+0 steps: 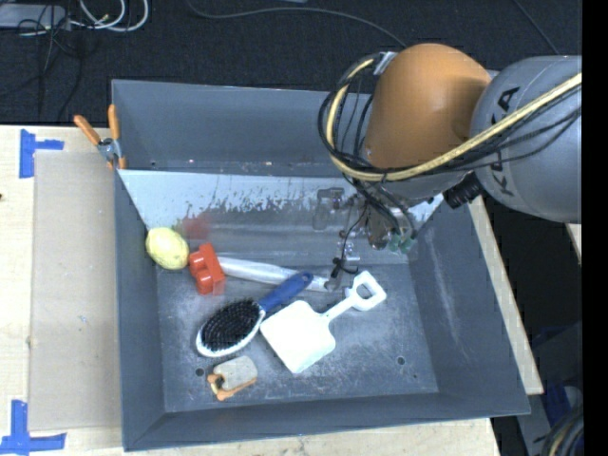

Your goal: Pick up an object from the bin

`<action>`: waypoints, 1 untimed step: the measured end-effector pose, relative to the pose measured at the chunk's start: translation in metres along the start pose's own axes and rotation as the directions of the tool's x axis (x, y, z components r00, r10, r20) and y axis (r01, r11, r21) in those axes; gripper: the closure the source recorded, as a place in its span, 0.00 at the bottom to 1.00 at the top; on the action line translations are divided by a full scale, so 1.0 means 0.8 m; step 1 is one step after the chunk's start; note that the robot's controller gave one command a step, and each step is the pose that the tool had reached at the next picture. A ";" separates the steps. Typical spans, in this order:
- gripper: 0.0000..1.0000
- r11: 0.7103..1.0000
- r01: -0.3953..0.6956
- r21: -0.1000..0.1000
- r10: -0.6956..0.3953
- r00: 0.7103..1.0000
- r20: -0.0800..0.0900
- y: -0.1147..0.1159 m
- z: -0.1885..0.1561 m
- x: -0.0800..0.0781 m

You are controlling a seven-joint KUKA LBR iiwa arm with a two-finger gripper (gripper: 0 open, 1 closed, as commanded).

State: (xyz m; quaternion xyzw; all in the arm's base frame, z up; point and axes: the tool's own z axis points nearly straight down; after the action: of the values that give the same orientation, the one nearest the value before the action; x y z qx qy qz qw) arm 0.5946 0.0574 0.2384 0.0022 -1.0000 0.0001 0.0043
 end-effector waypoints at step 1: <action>0.00 1.000 -0.001 -0.001 0.001 1.000 0.008 0.000 -0.006 -0.002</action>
Offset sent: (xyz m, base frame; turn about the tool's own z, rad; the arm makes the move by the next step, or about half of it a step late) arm 0.0000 0.0000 0.0000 0.0000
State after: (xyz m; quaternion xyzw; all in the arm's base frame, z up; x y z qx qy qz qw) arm 0.5960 0.0572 0.2431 0.0015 -1.0000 -0.0003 0.0003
